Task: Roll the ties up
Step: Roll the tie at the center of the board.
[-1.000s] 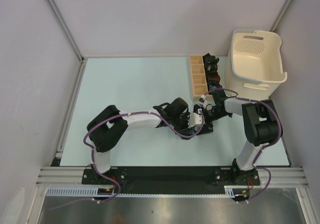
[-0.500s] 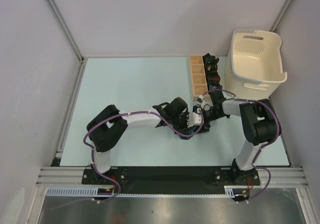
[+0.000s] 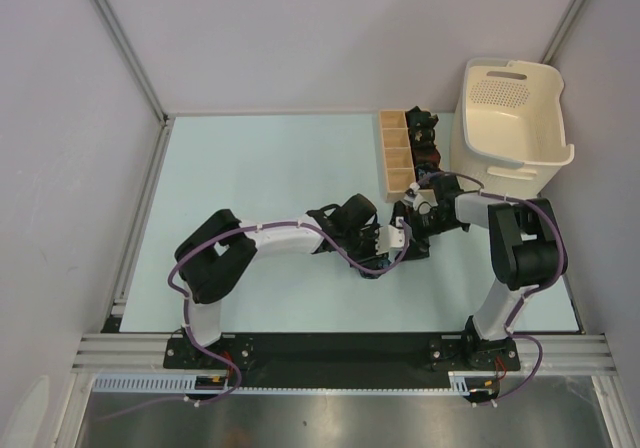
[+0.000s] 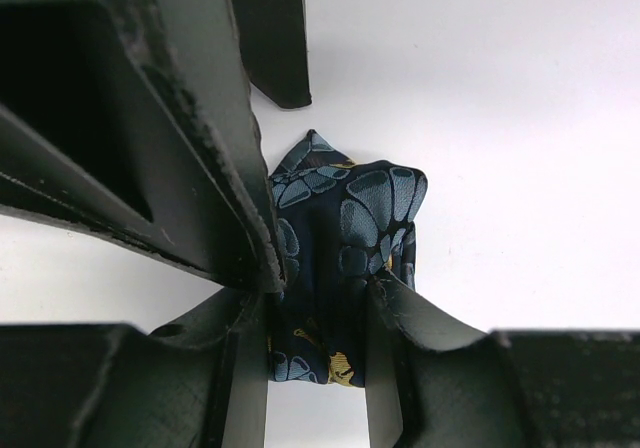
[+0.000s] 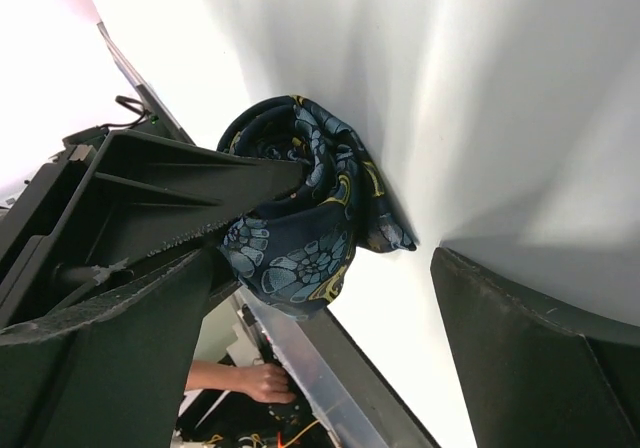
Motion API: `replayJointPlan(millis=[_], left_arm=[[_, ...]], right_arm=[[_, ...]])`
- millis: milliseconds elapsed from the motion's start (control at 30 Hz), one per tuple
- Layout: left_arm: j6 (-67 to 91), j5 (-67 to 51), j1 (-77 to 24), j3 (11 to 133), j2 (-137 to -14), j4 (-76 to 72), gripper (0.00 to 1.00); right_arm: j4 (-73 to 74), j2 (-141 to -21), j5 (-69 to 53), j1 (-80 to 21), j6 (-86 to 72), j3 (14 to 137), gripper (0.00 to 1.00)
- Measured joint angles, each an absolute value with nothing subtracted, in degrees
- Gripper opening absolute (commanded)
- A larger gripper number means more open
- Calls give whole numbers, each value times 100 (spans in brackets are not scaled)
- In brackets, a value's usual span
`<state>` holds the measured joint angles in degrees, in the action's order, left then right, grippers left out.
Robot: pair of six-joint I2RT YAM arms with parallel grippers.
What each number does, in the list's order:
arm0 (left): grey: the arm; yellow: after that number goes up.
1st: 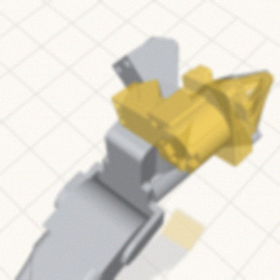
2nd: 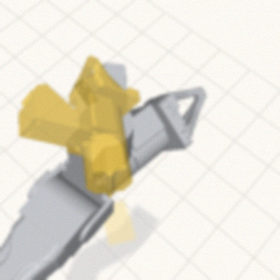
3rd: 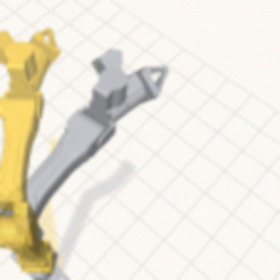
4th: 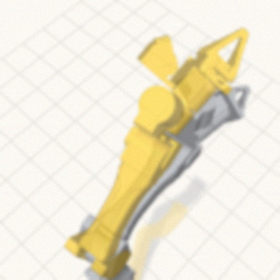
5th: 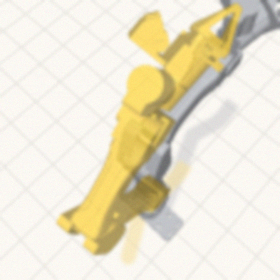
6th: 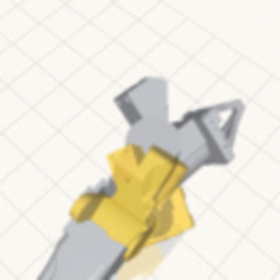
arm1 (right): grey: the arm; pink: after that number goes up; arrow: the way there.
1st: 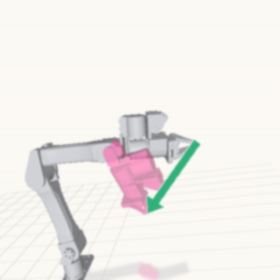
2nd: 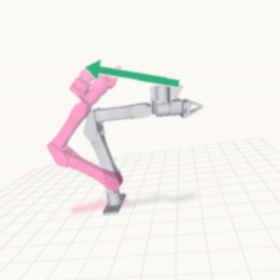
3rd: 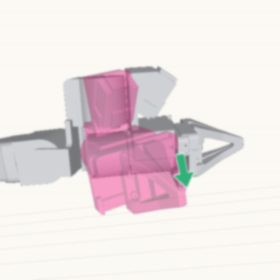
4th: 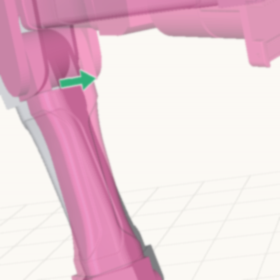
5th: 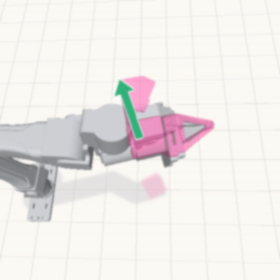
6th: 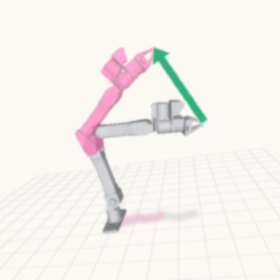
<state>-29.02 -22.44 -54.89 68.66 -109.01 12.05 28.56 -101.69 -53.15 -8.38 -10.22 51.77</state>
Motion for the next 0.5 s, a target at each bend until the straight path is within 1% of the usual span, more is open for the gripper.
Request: replayJointPlan(millis=[100,200,367,500], left_arm=[[-2897,-2241,-5483,6877,-10903,1260,16],[-2895,-2244,-5472,6877,-10903,1286,16],[-2880,-2239,-5468,6877,-10903,1299,16],[-2838,-2250,-5443,6888,-10908,1308,16]], right_arm=[[2786,-10165,-5299,-891,-1072,5175,99],[2679,-10145,-5323,-921,-1114,5133,95],[2447,-10114,-5441,-956,-1155,5009,95],[2161,-10103,-5714,-1214,-1393,4768,93]])
